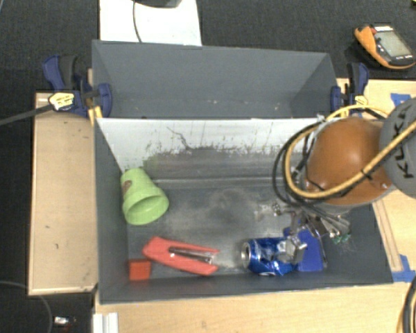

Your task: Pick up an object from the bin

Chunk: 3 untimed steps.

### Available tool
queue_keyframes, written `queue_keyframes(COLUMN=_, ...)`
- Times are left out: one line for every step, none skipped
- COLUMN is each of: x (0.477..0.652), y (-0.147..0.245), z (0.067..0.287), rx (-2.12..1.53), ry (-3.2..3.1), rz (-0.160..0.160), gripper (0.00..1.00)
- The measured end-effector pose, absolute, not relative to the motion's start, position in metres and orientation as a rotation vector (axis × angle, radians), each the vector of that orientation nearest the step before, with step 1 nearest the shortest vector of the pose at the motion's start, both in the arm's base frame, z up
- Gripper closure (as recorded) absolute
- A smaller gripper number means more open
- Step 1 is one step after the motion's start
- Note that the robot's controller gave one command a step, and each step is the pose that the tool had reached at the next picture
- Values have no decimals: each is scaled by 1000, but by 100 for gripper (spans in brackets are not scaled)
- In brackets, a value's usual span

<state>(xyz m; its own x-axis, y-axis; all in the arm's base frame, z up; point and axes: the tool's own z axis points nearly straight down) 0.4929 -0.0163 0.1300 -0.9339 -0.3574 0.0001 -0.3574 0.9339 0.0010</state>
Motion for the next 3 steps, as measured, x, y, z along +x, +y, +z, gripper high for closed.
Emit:
queue_keyframes(x=489, y=-15, z=90, rx=314, ry=-3130, rz=0, gripper=0)
queue_keyframes(x=482, y=-8, z=73, rx=416, ry=-3118, rz=1, gripper=100)
queue_keyframes(x=482, y=-8, z=73, rx=415, ry=-3118, rz=1, gripper=100)
